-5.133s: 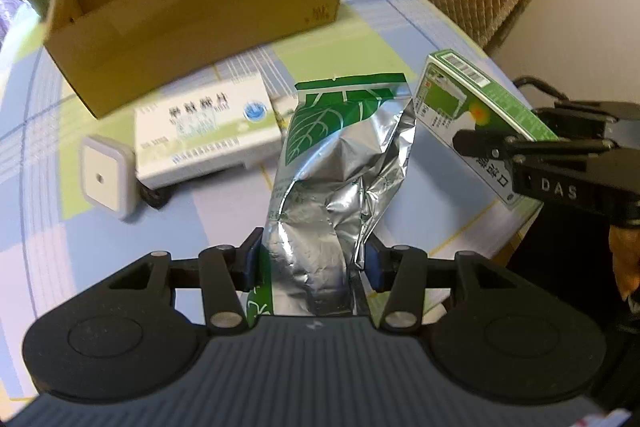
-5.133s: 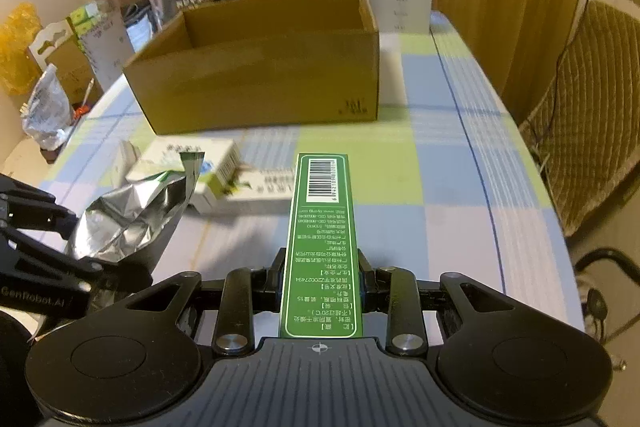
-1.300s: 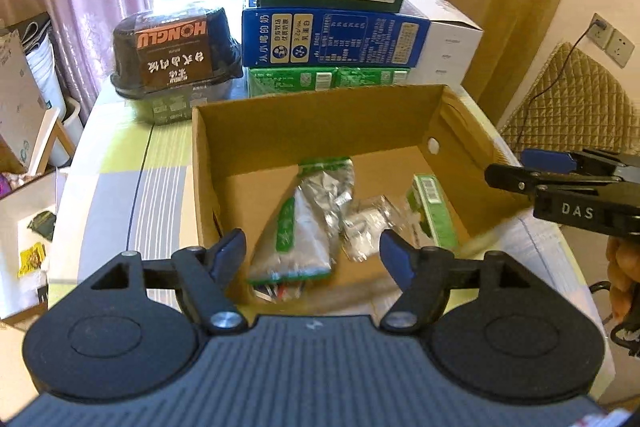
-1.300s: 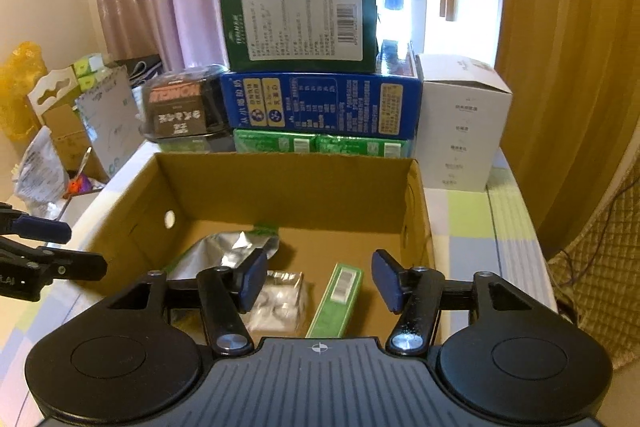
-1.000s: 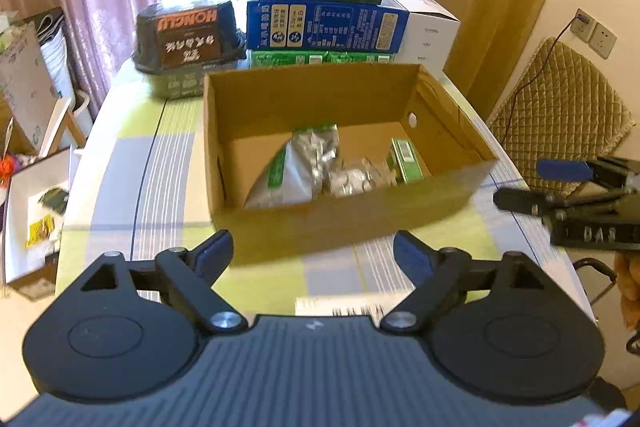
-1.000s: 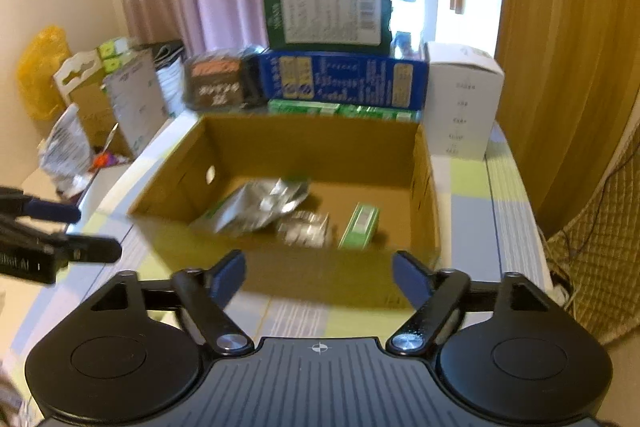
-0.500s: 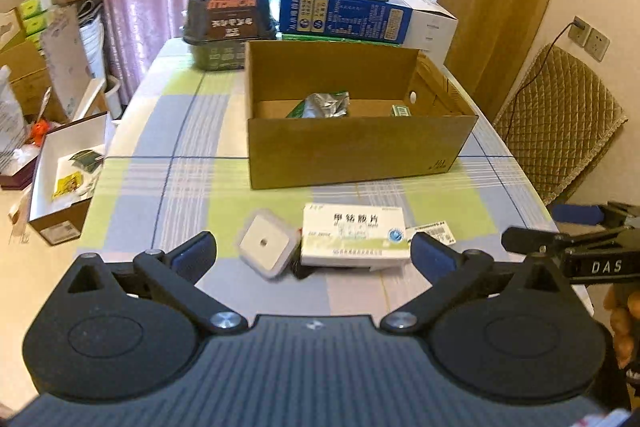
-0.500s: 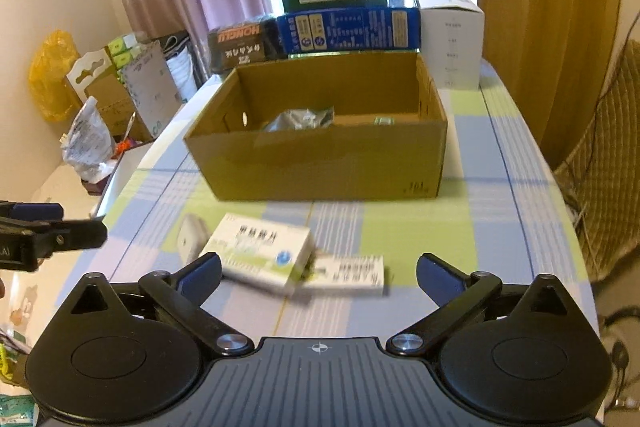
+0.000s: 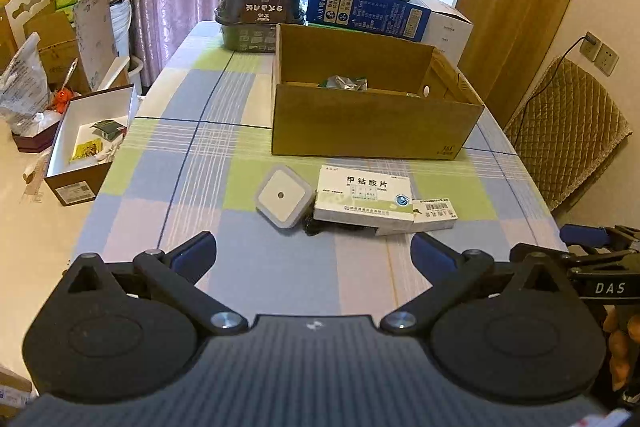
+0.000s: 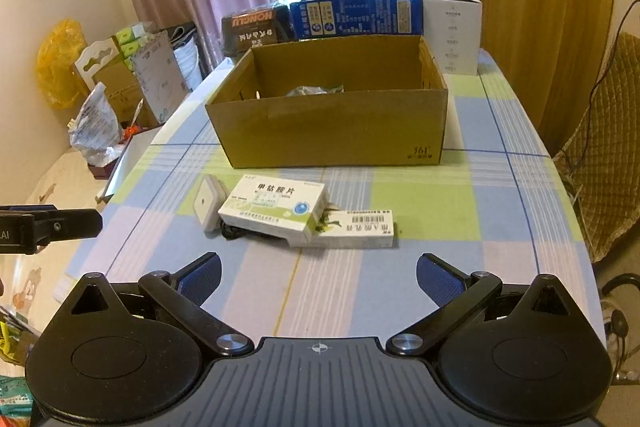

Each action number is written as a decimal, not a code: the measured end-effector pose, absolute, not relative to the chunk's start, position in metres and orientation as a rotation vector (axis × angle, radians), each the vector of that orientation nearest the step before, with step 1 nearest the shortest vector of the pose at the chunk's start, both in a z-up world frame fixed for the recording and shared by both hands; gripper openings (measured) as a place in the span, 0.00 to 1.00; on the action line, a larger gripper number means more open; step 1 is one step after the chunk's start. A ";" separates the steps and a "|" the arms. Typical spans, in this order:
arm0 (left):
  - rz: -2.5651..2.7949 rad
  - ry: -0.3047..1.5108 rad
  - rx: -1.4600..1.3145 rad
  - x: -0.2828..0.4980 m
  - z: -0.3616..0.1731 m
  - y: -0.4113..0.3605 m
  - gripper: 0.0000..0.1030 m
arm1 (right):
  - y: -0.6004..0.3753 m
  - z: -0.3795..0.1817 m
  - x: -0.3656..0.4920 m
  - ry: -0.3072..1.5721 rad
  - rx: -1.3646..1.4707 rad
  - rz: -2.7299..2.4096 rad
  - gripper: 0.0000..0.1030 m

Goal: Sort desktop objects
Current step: 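Withdraw both tools from cardboard box toward white medicine box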

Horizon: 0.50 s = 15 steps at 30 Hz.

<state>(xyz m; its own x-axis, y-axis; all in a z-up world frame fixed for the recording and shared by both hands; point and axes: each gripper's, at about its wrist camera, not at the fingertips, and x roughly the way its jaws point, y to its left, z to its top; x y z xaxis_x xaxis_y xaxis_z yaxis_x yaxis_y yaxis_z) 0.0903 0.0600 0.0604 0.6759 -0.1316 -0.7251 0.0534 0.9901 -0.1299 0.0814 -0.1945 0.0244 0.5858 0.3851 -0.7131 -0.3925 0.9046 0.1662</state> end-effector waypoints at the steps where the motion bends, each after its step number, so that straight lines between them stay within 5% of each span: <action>1: -0.099 0.823 -0.096 0.089 0.059 0.060 0.99 | -0.195 0.024 0.081 0.832 -0.009 0.454 0.98; 15: -0.084 0.847 -0.061 0.085 0.047 0.058 0.99 | -0.194 0.019 0.082 0.848 -0.013 0.458 0.98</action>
